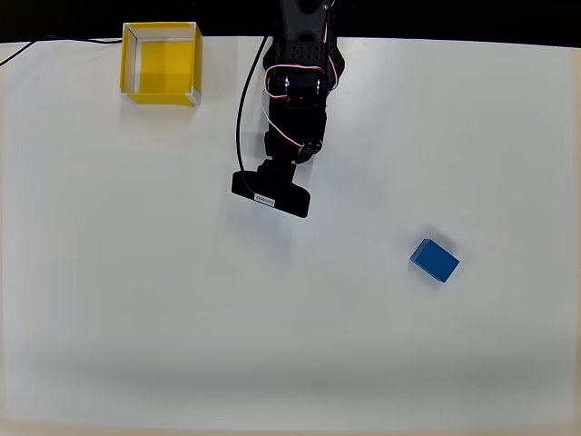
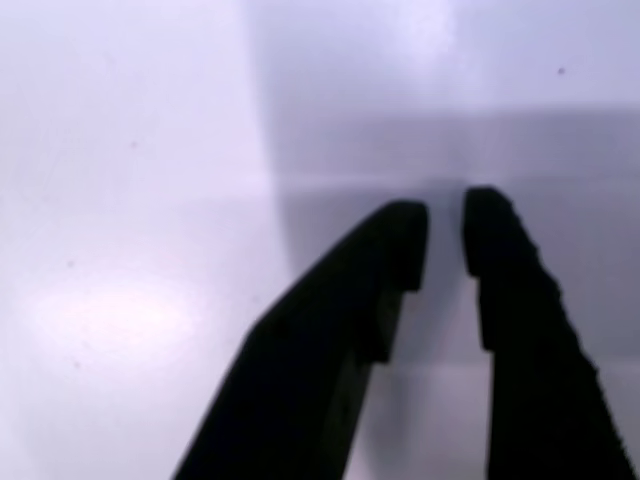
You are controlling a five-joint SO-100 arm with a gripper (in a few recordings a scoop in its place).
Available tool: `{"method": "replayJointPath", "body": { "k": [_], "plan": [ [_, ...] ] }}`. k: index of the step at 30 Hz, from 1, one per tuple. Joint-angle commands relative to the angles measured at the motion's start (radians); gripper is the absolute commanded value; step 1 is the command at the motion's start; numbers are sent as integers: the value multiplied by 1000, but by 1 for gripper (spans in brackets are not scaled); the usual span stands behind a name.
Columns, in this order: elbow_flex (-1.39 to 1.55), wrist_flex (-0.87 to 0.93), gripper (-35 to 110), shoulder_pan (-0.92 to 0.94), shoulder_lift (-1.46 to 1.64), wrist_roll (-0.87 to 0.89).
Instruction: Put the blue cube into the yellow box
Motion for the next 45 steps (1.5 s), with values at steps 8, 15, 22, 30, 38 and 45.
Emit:
{"method": "replayJointPath", "body": {
  "k": [8, 15, 22, 30, 38, 45],
  "plan": [
    [26, 18, 0, 25, 23, -80],
    [26, 18, 0, 25, 23, -80],
    [26, 18, 0, 25, 23, -83],
    [26, 26, 0, 44, 23, -167],
    [26, -57, 1, 106, 17, -247],
    [-87, -146, 2, 133, -71, -265]
  ]
}}
